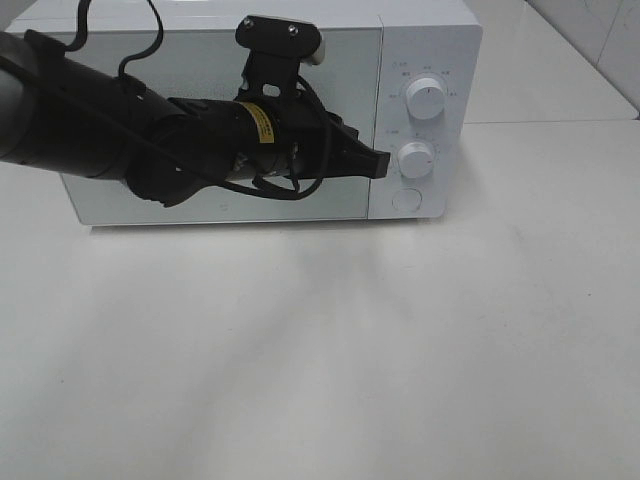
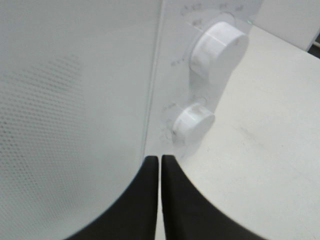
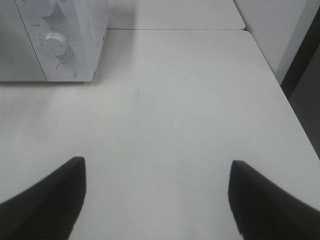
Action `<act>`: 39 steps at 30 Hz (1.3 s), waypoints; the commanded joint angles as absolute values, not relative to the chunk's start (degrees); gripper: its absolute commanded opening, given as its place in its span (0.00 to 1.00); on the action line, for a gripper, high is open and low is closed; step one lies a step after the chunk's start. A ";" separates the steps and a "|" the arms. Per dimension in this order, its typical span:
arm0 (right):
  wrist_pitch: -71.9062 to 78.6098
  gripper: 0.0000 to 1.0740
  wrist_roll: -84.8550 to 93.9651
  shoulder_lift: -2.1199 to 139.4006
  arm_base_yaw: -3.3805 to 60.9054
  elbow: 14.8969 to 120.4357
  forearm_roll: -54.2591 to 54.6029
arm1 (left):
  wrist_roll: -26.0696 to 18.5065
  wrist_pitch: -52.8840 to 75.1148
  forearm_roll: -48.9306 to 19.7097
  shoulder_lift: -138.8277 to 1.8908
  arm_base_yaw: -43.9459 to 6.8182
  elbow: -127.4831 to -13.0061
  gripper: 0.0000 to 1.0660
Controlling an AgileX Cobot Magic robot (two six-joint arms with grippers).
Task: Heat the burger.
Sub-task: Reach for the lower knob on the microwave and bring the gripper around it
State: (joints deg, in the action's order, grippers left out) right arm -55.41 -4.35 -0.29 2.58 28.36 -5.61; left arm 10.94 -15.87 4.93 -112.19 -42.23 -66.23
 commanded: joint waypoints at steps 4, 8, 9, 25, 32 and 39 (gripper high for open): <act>-55.12 0.71 -4.01 -1.78 2.41 28.25 -5.61 | 11.29 -1.32 4.98 -107.43 -46.87 -66.75 0.82; -55.12 0.71 -4.01 -1.78 2.41 28.25 -5.61 | 11.29 5.56 4.87 -105.60 -48.70 -66.75 0.94; -55.12 0.71 -4.01 -1.78 2.41 28.25 -5.61 | 11.29 10.49 4.70 -104.11 -49.56 -66.75 0.93; -55.12 0.71 -4.01 -1.78 2.41 28.25 -5.61 | 10.83 45.55 1.60 -90.58 -42.69 -66.75 0.92; -55.12 0.71 -4.01 -1.78 2.41 28.25 -5.61 | 6.02 53.97 -0.92 -87.43 -31.11 -66.75 0.92; -55.12 0.71 -4.13 -1.78 2.41 28.25 -5.61 | 0.74 60.33 -4.98 -82.85 -15.30 -66.75 0.92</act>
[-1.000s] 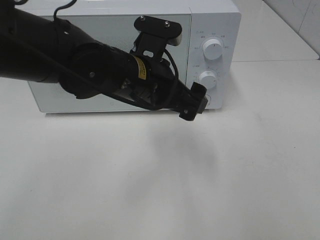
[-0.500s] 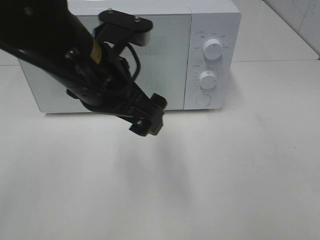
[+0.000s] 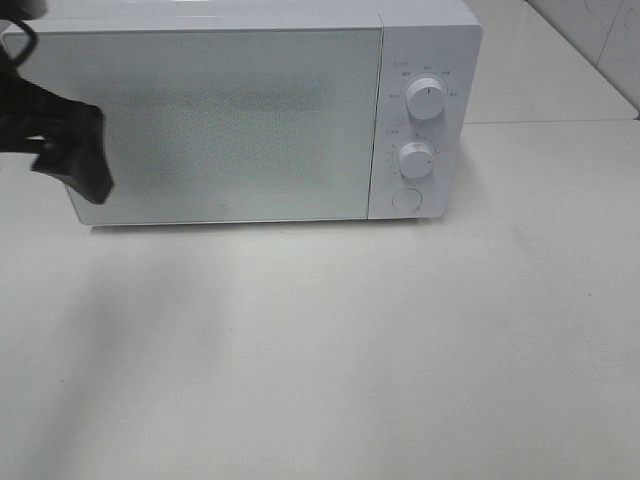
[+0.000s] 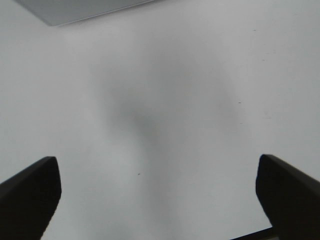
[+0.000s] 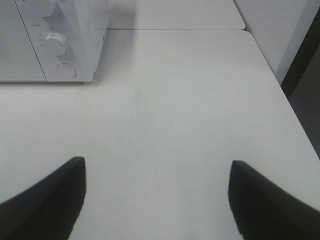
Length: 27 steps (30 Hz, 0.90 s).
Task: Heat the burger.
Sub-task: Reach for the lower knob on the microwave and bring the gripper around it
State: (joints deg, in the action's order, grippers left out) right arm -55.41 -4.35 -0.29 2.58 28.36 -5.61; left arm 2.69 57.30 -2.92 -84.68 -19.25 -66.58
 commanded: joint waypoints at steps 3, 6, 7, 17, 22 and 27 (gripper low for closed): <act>-55.12 0.71 -4.13 -1.78 2.41 28.25 -5.61 | 0.52 63.03 -5.39 -80.50 -11.34 -66.75 0.92; -55.12 0.71 -4.13 -1.78 2.41 28.25 -5.61 | 0.52 65.49 -5.27 -78.27 -9.11 -66.75 0.92; -55.12 0.71 -4.13 -1.78 2.41 28.25 -5.61 | 0.52 65.49 -5.27 -78.27 -9.11 -66.75 0.92; -55.12 0.71 -4.13 -1.78 2.41 28.25 -5.61 | 0.52 66.00 -4.13 -65.09 -8.94 -55.12 0.92; -55.12 0.71 -4.13 -1.78 2.41 28.25 -5.61 | 0.52 66.29 -3.44 -57.24 -8.94 -46.98 0.92; -55.12 0.71 -4.13 -1.78 2.41 28.25 -5.61 | 0.52 66.46 -3.44 -48.87 -8.94 -40.51 0.92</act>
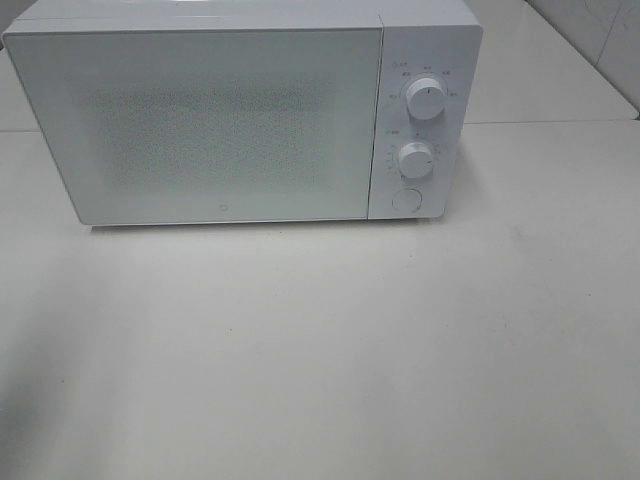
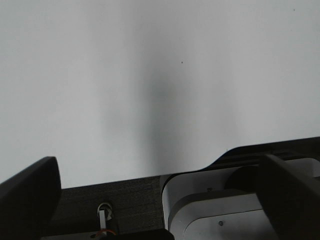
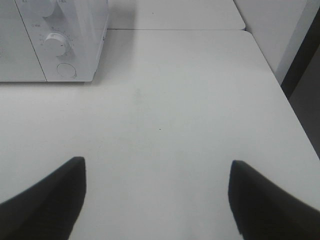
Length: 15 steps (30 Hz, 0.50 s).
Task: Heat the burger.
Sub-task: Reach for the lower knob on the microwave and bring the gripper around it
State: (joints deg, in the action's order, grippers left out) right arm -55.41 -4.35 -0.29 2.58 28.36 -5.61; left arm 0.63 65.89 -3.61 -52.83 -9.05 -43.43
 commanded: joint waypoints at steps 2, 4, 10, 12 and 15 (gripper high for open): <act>-55.12 0.71 -4.13 -1.78 2.41 28.25 -5.61 | 0.52 67.04 -3.44 -43.60 -8.94 -37.24 0.92; -55.12 0.71 -4.13 -1.78 2.41 28.25 -5.61 | 0.52 67.44 -3.44 -40.11 -8.94 -35.52 0.92; -55.12 0.71 -4.07 -1.78 2.41 28.25 -5.61 | 0.52 66.12 -3.38 -29.11 -8.94 -32.09 0.92; -55.12 0.71 -4.01 -1.78 2.41 28.25 -5.61 | 0.52 64.23 -3.38 -25.84 -8.94 -31.86 0.92; -55.12 0.71 -4.01 -1.78 2.41 28.25 -5.61 | 0.52 61.76 -3.55 -20.86 -8.94 -29.97 0.92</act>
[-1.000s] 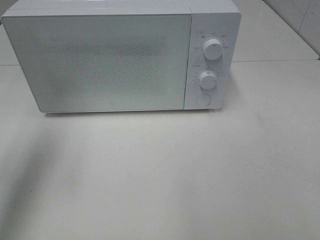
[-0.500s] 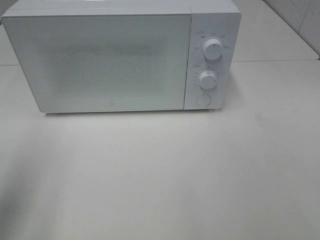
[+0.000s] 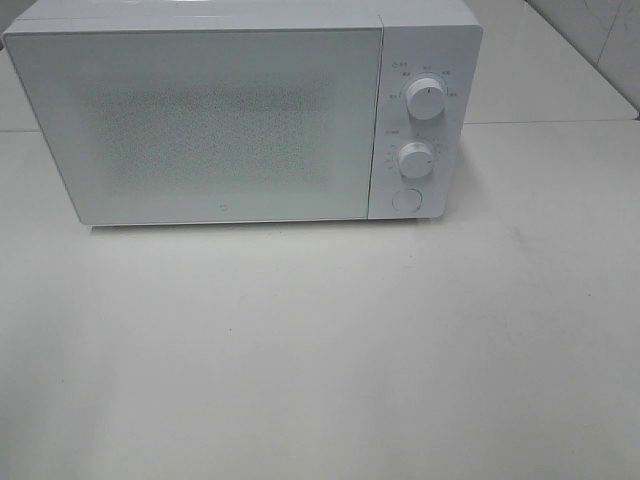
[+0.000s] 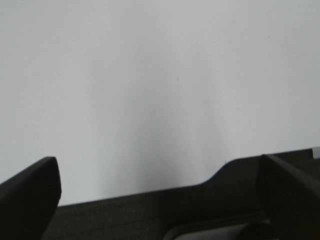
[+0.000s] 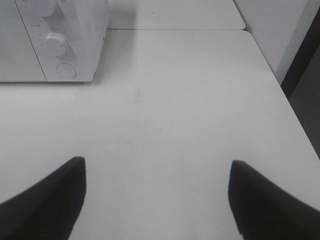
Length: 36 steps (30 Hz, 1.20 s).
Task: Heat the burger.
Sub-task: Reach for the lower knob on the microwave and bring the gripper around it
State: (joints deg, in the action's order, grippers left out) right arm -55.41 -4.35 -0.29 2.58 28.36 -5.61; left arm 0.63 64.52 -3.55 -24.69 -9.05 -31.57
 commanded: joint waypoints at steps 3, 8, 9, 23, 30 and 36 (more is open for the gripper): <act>-55.12 0.71 -4.01 -1.78 2.41 28.25 -5.61 | 0.40 61.31 -3.61 -16.44 -8.94 -29.56 0.92; -55.12 0.71 -4.01 -1.78 2.41 28.25 -5.61 | 0.40 61.31 -3.78 -12.66 -8.94 -29.56 0.92; -55.12 0.71 -4.01 -1.78 2.41 28.25 -5.61 | 0.74 61.25 -4.13 -12.26 -8.94 -29.56 0.92; -55.12 0.71 -4.01 -1.78 2.41 28.25 -5.61 | 0.92 60.91 -7.62 0.11 -2.41 -29.56 0.92; -55.12 0.71 -4.01 -1.72 2.41 28.25 -5.61 | 0.92 60.91 -7.91 1.55 -1.60 -29.45 0.92; -55.12 0.71 -4.01 -1.72 2.41 28.25 -5.61 | 0.92 60.91 -7.91 1.55 -1.60 -29.45 0.92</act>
State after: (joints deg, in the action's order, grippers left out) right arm -55.41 -4.35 -0.29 2.58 28.36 -5.61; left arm 0.46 61.54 -7.39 0.29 -1.83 -29.51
